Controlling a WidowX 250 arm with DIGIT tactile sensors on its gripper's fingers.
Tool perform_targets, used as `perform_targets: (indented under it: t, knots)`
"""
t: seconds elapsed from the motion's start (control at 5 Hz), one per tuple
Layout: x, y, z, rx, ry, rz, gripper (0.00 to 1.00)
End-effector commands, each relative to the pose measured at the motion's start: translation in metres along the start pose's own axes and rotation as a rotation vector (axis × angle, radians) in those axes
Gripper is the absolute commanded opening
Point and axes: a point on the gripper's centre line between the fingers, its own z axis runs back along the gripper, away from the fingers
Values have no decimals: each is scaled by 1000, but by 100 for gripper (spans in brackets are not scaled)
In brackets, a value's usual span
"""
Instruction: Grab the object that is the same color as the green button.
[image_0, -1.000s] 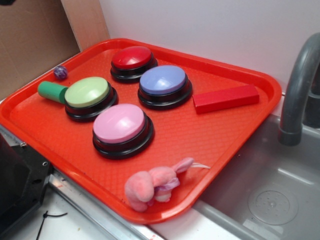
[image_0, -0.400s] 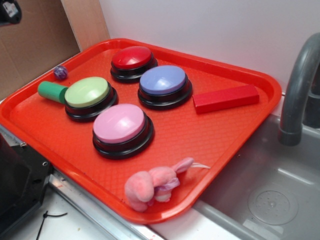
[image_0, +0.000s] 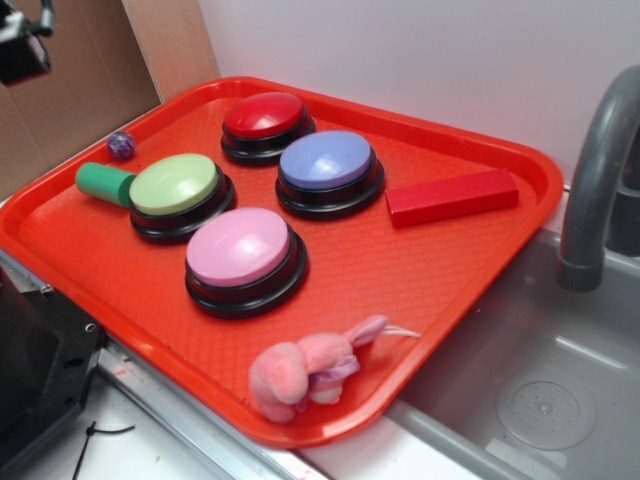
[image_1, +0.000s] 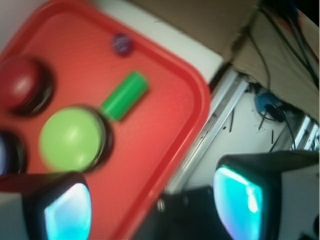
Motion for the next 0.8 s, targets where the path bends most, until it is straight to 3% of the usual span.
perform_targets:
  t: [0.0, 0.2, 0.6]
  knots:
    - [28, 3, -48, 37, -178, 336, 100]
    - [44, 6, -72, 69, -216, 466, 100]
    - [59, -10, -115, 49, -167, 442, 100]
